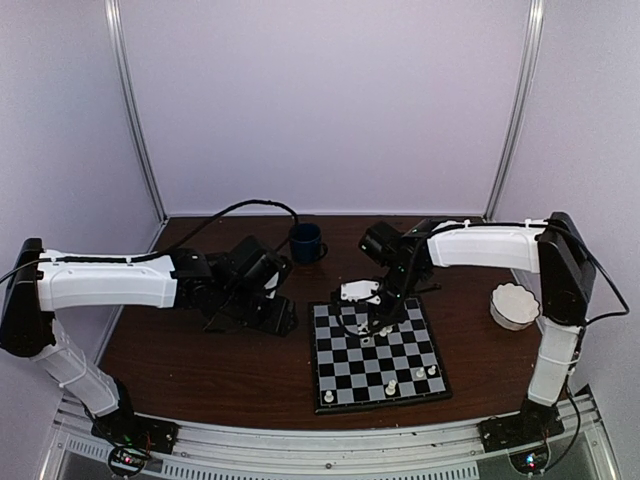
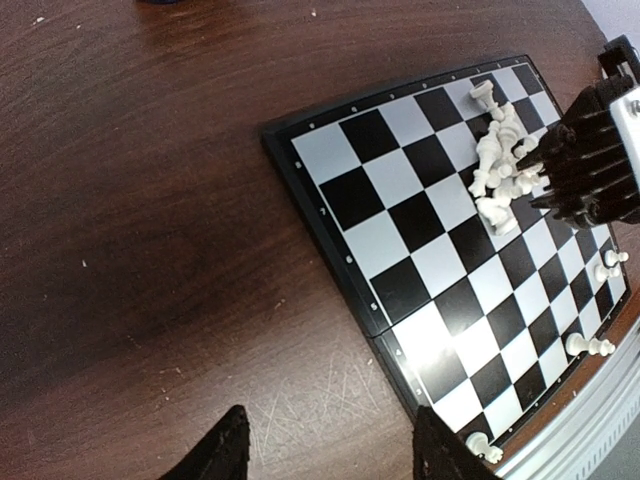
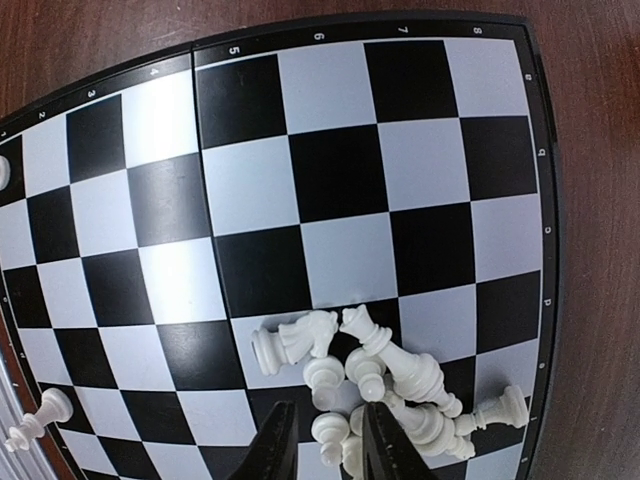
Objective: Set up the chess pieces on the board
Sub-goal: Pick up the pawn from the chessboard, then place the pawn at f2.
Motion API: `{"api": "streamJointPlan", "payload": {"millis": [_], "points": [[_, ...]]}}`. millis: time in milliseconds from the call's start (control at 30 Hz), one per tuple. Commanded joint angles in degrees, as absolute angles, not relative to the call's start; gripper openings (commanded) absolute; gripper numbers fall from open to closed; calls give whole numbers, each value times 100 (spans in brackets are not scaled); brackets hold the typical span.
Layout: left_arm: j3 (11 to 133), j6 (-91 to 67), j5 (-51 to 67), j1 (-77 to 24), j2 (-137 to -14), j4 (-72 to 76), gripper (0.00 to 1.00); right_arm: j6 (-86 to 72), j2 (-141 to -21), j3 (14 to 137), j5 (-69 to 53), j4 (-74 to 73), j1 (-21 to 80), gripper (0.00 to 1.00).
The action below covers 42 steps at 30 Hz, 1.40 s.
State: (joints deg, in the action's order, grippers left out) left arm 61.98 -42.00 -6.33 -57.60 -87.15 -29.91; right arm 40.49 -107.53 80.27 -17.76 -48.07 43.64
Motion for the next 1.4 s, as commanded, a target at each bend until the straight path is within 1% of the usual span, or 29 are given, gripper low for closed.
{"api": "streamJointPlan", "payload": {"millis": [0, 367, 567, 700, 1033, 1367], "points": [[6170, -4233, -662, -5805, -8535, -2850, 56, 4025, -10925, 8172, -1772, -4836, 4377, 24], [6325, -4161, -685, -5797, -8681, -2910, 56, 4025, -11113, 8184, -1776, -4765, 4384, 20], [6388, -4157, -659, -5799, -8752, -2926, 56, 4008, -11120, 8176, -1819, -4728, 4382, 10], [6403, -4148, -659, -5802, -8758, -2960, 56, 4017, -11003, 8183, -1815, -4827, 4386, 7], [6475, -4111, -680, -5796, -8791, -2993, 56, 3882, -9608, 7755, -1870, -5226, 4412, 5], [6556, -4129, -598, -5809, -8909, -2945, 56, 3997, -8233, 6164, -1800, -5166, 4558, 6]]}}
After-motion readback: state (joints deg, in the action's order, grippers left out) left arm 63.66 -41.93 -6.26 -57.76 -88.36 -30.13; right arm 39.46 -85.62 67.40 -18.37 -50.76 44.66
